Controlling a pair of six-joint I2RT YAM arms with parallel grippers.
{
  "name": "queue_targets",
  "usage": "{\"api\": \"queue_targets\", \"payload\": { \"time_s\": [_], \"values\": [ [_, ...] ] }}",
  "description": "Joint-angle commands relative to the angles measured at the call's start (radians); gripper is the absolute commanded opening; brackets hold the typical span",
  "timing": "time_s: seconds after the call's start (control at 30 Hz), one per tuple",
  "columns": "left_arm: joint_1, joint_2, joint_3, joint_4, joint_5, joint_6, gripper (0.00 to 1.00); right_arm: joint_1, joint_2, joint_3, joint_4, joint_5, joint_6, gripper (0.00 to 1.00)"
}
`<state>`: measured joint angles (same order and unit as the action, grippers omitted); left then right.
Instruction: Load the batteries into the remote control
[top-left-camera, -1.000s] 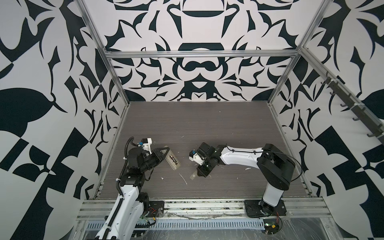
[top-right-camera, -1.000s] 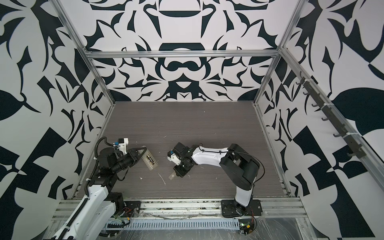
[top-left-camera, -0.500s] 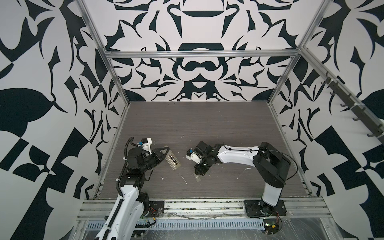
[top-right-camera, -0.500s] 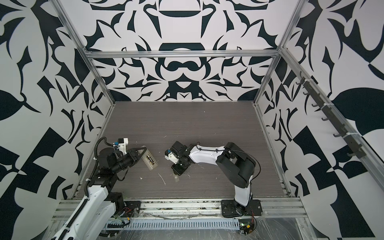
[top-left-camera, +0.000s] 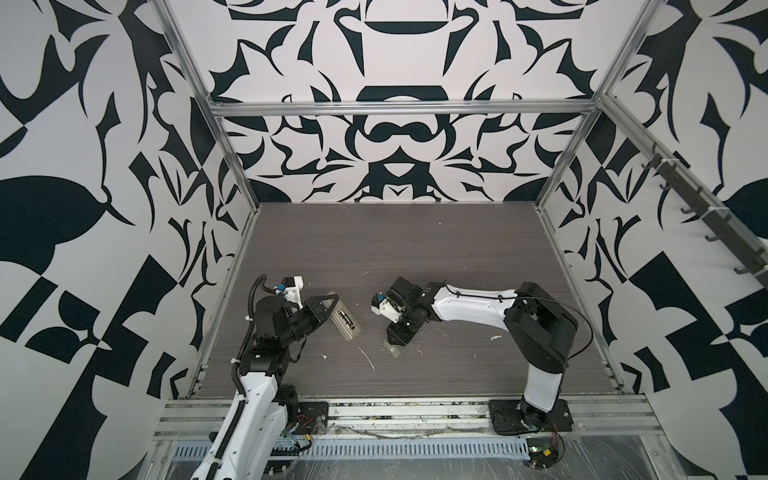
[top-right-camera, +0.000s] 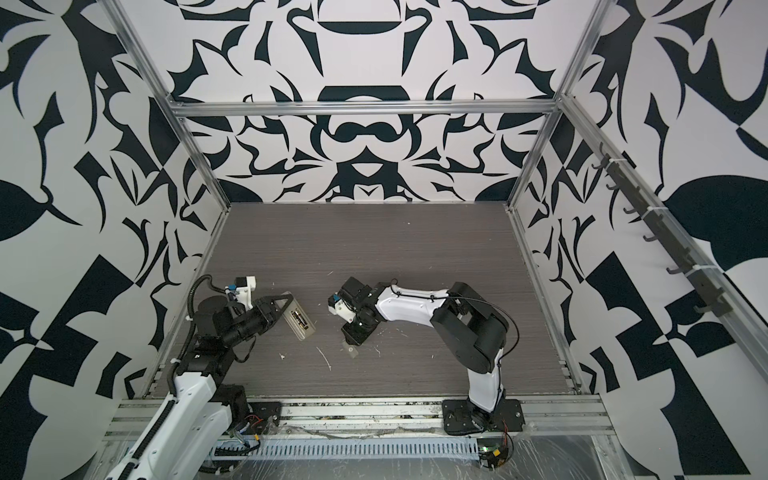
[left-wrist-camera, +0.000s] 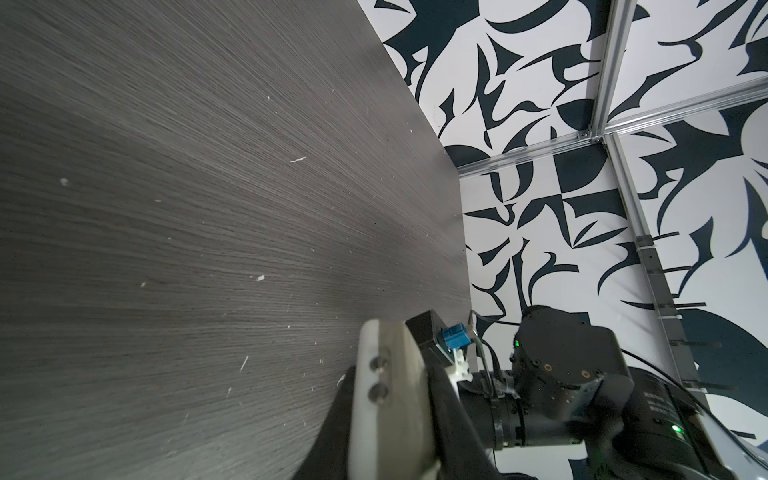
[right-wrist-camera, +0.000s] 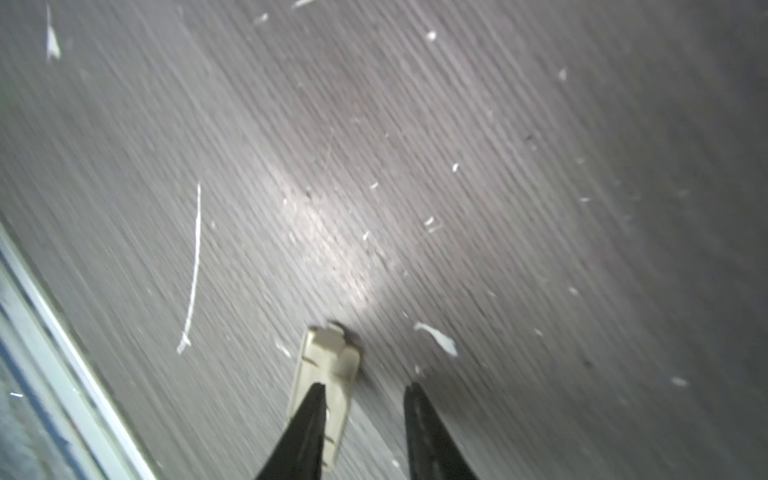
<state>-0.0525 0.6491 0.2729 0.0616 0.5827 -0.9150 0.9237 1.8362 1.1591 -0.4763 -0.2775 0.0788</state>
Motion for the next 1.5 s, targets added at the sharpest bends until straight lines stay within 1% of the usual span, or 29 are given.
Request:
{"api": "queue_targets", "payload": {
  "time_s": [0.0, 0.1, 0.2, 0.3, 0.43, 0.63, 0.87, 1.47],
  "values": [
    [0.005, -0.004, 0.007, 0.005, -0.005, 0.015, 0.00, 0.010, -0.080, 0.054, -0.080, 0.072, 0.023, 0.47],
    [0.005, 0.002, 0.000, 0.014, -0.009, 0.015, 0.00, 0.036, -0.106, 0.062, -0.107, 0.101, 0.066, 0.51],
    [0.005, 0.003, 0.000, 0.020, 0.000, 0.016, 0.00, 0.050, -0.108, 0.076, -0.126, 0.116, 0.118, 0.52],
    [0.006, -0.024, -0.010, 0.017, 0.002, 0.018, 0.00, 0.074, -0.081, 0.124, -0.185, 0.162, 0.149, 0.52],
    [0.009, -0.065, 0.006, -0.055, -0.005, 0.058, 0.00, 0.089, -0.048, 0.153, -0.202, 0.173, 0.191, 0.51],
    [0.010, -0.113, 0.005, -0.105, -0.039, 0.081, 0.00, 0.102, -0.006, 0.181, -0.226, 0.183, 0.216, 0.49],
    [0.011, -0.127, 0.010, -0.121, -0.058, 0.096, 0.00, 0.121, 0.034, 0.200, -0.223, 0.171, 0.232, 0.43],
    [0.011, -0.154, 0.010, -0.134, -0.071, 0.104, 0.00, 0.129, 0.098, 0.206, -0.206, 0.158, 0.237, 0.38]
  ]
}}
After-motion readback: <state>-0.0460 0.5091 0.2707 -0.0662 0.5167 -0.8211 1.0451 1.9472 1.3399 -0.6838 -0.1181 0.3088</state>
